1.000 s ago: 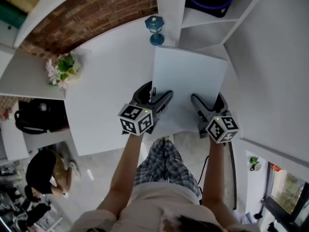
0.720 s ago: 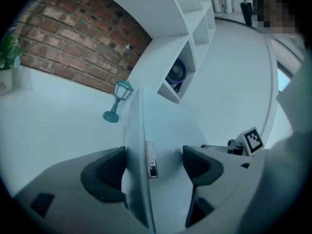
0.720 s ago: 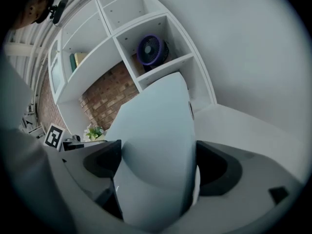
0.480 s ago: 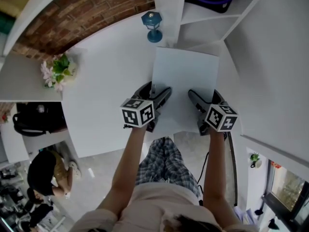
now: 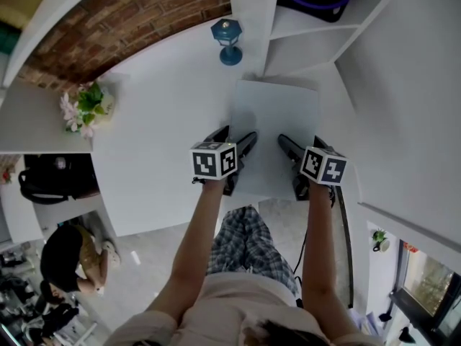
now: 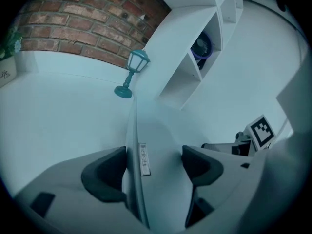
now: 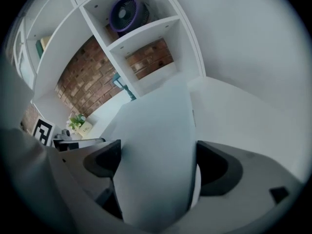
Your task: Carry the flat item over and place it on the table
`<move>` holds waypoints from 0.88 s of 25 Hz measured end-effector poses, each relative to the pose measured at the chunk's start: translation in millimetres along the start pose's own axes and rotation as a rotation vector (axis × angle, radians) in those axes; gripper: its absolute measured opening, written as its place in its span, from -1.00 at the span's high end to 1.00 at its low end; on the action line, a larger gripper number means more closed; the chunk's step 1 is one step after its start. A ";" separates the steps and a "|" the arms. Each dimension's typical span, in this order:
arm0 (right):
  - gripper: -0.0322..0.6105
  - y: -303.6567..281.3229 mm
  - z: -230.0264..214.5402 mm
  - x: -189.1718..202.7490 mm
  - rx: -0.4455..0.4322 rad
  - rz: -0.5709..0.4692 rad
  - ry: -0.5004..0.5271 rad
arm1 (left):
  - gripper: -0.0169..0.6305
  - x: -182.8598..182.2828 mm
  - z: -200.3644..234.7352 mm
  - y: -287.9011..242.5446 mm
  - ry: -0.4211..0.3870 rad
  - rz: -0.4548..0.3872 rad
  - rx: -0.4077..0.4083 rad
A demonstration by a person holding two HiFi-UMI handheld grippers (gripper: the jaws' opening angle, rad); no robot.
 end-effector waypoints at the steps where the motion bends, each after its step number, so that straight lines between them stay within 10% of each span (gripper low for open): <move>1: -0.60 -1.2 -1.8 1.0 0.015 0.006 0.008 | -0.14 1.5 0.1 -1.6 -0.006 0.013 -0.009; 22: -0.60 23.5 3.8 -17.1 -0.003 -0.078 0.043 | -0.14 -20.8 0.2 18.6 -0.103 -0.027 -0.083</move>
Point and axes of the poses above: the fingertips, and each gripper's own axes: y backward along the fingers, z to its left, x out of its underside, the point moved 1 cm from there along y, backward along the fingers, and after that the axes turned 6 degrees about -y, right-handed, at the moved point
